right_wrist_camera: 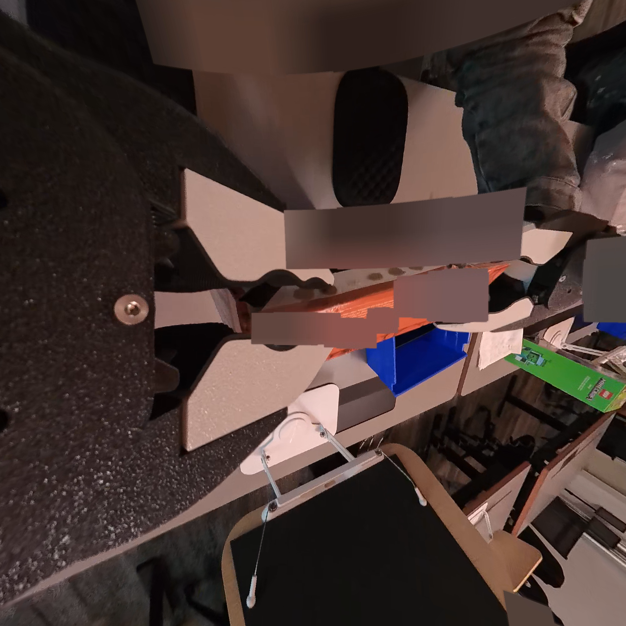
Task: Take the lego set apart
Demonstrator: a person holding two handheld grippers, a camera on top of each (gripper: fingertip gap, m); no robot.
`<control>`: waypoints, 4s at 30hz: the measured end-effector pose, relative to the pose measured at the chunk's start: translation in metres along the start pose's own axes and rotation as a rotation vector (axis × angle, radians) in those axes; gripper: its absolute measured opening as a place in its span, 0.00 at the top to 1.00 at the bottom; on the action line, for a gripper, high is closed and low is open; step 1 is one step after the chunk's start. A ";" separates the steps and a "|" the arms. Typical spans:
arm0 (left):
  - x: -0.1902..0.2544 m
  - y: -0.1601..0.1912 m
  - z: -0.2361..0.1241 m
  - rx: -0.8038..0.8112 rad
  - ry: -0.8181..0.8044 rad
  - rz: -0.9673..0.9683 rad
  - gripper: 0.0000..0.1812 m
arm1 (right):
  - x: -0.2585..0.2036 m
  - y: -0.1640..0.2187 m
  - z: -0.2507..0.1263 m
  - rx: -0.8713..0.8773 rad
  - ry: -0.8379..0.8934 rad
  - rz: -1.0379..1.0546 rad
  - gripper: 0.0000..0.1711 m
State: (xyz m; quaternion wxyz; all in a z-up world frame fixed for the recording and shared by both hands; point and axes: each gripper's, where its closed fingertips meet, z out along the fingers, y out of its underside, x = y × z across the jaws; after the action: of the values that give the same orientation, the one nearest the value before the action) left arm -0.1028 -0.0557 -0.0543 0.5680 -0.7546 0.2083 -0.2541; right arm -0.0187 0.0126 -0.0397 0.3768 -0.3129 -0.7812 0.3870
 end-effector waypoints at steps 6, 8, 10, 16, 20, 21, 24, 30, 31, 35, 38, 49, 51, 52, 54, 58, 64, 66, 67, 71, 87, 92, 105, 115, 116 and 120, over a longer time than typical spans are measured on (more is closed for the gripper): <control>-0.002 0.000 -0.002 0.009 0.018 -0.015 0.65 | -0.001 0.001 0.003 -0.007 0.105 -0.219 0.89; -0.002 -0.001 -0.002 -0.007 0.040 -0.044 0.67 | 0.000 -0.002 0.002 -0.003 0.119 -0.229 0.90; -0.002 -0.001 -0.002 -0.023 0.063 -0.067 0.67 | 0.000 -0.004 0.000 -0.004 0.110 -0.220 0.90; 0.000 0.001 -0.003 -0.030 0.029 -0.009 0.67 | 0.002 0.001 0.003 -0.052 0.153 -0.286 0.90; 0.002 0.002 -0.003 -0.047 0.034 0.016 0.67 | 0.001 0.005 0.006 -0.093 0.230 -0.447 0.91; 0.004 0.002 -0.002 -0.056 0.039 0.031 0.67 | 0.000 0.007 0.007 -0.106 0.236 -0.474 0.91; 0.008 0.002 -0.002 -0.087 0.052 0.059 0.67 | -0.006 0.008 0.006 -0.116 0.207 -0.510 0.91; 0.013 0.001 -0.002 -0.100 0.068 0.091 0.66 | -0.012 0.011 0.004 -0.192 -0.014 -0.372 0.92; 0.013 -0.001 -0.003 -0.096 0.066 0.097 0.65 | -0.012 0.011 0.004 -0.214 -0.041 -0.354 0.92; 0.016 -0.020 -0.017 0.004 -0.005 0.203 0.68 | -0.011 0.011 0.005 -0.269 -0.052 -0.401 0.93; 0.019 -0.043 -0.028 0.117 -0.133 0.371 0.80 | -0.011 0.011 0.005 -0.255 -0.058 -0.372 0.92; 0.030 -0.019 0.003 -0.110 -0.065 0.308 1.00 | -0.012 0.011 0.005 -0.268 -0.072 -0.320 0.92; 0.030 -0.011 0.004 -0.167 -0.047 0.288 1.00 | -0.013 0.012 0.005 -0.272 -0.085 -0.289 0.93; 0.029 -0.006 0.005 -0.210 -0.047 0.279 1.00 | -0.013 0.013 0.006 -0.278 -0.096 -0.265 0.93; 0.024 0.004 0.007 -0.284 -0.068 0.273 1.00 | -0.014 0.014 0.007 -0.293 -0.130 -0.211 0.93; 0.024 0.005 0.008 -0.288 -0.061 0.215 1.00 | -0.014 0.014 0.007 -0.306 -0.195 -0.072 0.93; 0.024 0.003 0.008 -0.260 -0.046 0.198 1.00 | -0.013 0.013 0.007 -0.285 -0.244 0.018 0.94; 0.024 0.000 0.007 -0.245 -0.051 0.228 0.99 | -0.014 0.012 0.006 -0.277 -0.248 -0.013 0.94; 0.024 -0.002 0.007 -0.233 -0.054 0.237 0.98 | -0.013 0.011 0.005 -0.271 -0.248 -0.023 0.94; 0.025 -0.015 0.002 -0.159 -0.062 0.254 0.96 | -0.011 0.007 0.002 -0.235 -0.251 -0.030 0.94; 0.018 -0.009 0.027 -0.436 -0.083 0.314 1.00 | -0.001 0.011 0.007 -0.404 -0.366 0.143 1.00; 0.014 -0.001 0.026 -0.643 -0.089 0.321 1.00 | -0.002 0.015 0.011 -0.513 -0.377 0.108 1.00; 0.005 -0.022 0.012 -0.442 -0.176 0.371 0.79 | -0.002 0.002 0.017 -0.351 -0.201 -0.191 0.64; 0.005 -0.007 0.016 -0.488 -0.011 0.149 0.74 | -0.015 0.002 0.034 -0.407 -0.246 -0.196 0.73; 0.006 -0.006 0.017 -0.489 0.005 0.145 0.76 | -0.015 0.002 0.036 -0.416 -0.222 -0.216 0.73; 0.008 -0.006 0.016 -0.487 0.025 0.141 0.78 | -0.017 -0.003 0.042 -0.404 -0.143 -0.338 0.75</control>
State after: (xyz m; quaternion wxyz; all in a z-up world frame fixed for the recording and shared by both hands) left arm -0.0866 -0.0465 -0.0510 0.3832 -0.8496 0.3225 -0.1655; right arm -0.0452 -0.0181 -0.0605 0.3100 -0.2189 -0.9083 0.1758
